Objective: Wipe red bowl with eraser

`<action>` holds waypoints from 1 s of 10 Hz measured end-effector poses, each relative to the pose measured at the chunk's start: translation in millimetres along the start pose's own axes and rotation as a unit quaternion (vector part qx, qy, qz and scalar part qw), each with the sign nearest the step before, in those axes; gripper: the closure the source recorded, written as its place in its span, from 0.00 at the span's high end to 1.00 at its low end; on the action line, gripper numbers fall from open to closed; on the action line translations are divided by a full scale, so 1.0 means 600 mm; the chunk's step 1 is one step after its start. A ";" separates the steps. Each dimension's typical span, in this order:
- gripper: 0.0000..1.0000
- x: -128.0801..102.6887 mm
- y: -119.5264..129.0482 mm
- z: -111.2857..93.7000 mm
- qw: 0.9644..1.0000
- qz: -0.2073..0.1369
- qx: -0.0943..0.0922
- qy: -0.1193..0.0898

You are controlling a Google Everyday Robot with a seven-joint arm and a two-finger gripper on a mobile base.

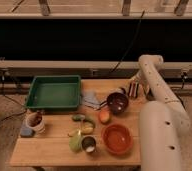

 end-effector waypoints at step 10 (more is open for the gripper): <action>0.62 -0.067 -0.027 0.023 0.999 -0.031 -0.001 -0.033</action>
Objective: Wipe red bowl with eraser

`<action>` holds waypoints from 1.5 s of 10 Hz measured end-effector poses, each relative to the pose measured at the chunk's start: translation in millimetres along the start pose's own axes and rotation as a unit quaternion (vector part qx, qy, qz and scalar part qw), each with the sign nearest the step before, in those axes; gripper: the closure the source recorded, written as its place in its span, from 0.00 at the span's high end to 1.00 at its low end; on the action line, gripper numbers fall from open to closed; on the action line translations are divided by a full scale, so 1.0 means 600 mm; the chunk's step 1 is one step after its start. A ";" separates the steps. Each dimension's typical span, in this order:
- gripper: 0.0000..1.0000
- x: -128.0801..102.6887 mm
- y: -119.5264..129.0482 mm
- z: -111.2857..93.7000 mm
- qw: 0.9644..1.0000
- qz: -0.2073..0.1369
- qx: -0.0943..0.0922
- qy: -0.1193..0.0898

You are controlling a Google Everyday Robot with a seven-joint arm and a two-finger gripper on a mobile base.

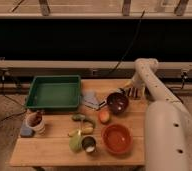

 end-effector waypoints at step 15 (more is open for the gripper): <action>0.00 -0.090 0.007 -0.115 0.996 -0.048 0.055 -0.051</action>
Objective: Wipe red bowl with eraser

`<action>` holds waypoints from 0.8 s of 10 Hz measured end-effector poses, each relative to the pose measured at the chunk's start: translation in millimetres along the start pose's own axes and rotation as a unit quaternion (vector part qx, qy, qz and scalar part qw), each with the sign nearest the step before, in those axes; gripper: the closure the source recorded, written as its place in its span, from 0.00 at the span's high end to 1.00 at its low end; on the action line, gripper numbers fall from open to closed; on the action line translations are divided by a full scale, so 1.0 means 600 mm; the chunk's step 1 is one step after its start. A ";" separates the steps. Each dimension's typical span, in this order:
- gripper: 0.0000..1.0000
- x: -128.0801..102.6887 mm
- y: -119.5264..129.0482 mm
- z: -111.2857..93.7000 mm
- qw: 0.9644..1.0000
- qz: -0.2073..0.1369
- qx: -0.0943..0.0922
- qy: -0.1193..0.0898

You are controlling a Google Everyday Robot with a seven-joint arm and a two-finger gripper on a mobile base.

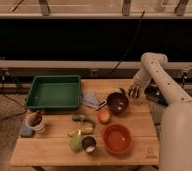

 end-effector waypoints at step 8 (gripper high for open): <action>0.00 -0.226 0.015 -0.072 0.995 -0.080 0.022 -0.058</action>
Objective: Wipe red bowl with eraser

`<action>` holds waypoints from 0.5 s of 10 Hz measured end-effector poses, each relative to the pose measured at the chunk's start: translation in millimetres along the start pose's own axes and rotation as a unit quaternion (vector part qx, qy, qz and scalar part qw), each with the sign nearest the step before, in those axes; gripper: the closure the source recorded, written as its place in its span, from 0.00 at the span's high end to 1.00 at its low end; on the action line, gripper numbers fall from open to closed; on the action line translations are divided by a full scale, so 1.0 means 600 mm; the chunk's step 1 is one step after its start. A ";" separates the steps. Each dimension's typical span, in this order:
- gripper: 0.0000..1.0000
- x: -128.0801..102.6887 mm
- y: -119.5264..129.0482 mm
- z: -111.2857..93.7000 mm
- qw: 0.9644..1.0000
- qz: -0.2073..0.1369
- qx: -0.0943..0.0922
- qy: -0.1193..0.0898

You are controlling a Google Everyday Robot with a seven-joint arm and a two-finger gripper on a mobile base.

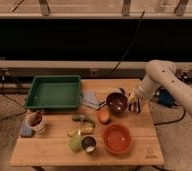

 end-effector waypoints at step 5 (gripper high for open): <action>0.00 -0.103 0.018 0.009 1.000 -0.014 -0.005 -0.002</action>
